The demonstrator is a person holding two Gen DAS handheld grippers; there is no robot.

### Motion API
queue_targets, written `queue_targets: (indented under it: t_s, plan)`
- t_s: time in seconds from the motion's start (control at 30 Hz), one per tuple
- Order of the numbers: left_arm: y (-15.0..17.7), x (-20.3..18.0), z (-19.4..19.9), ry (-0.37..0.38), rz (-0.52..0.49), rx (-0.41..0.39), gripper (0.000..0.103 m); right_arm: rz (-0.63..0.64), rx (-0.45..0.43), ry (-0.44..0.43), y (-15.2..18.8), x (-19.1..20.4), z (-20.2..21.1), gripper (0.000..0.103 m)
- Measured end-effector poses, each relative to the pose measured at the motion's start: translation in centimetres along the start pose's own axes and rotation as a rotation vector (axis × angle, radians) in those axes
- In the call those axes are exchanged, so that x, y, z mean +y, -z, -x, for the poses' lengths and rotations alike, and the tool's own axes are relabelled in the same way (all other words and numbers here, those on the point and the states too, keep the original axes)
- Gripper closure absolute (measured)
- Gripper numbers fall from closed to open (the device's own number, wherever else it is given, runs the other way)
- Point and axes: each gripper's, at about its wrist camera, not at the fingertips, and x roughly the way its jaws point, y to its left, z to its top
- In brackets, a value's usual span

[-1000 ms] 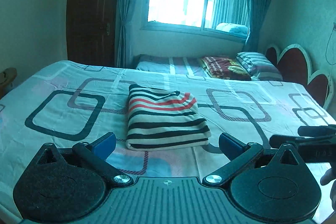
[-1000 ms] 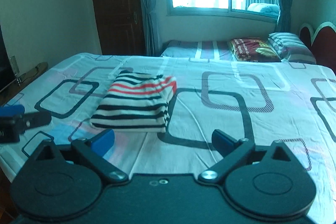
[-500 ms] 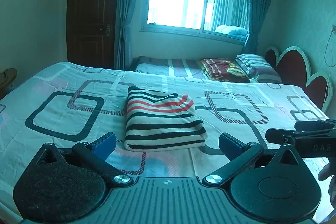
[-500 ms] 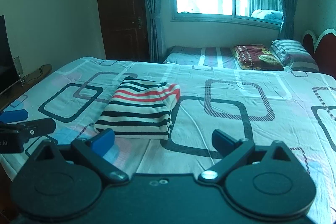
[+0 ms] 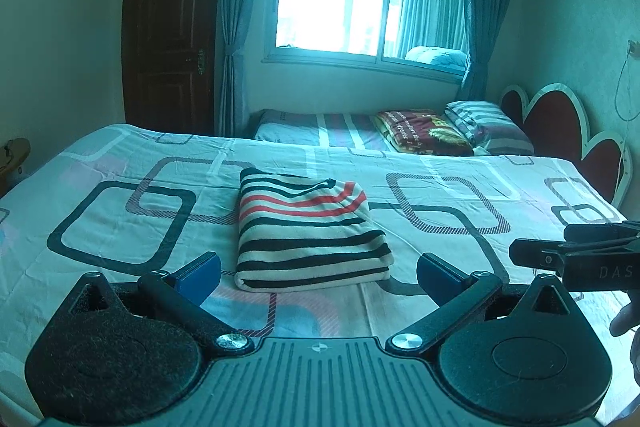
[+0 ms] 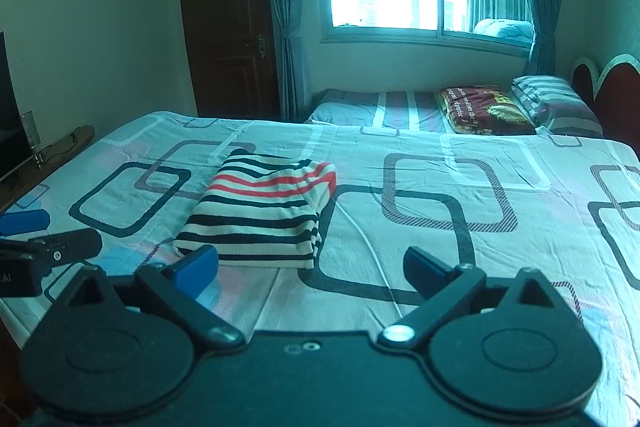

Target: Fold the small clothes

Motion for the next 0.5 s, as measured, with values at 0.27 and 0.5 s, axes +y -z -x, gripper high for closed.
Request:
queue_targets:
  t_s: [0.27,0.5]
  plan:
    - [-0.14,0.17,-0.13,0.013,-0.003,-0.002,0.000,0.001,-0.008,0.011,0.01,0.10,0.18,0.004]
    - [-0.14,-0.04,-0.11,0.015,-0.012,-0.004,0.000,0.003,-0.008,0.010,-0.03,-0.06,0.21,0.004]
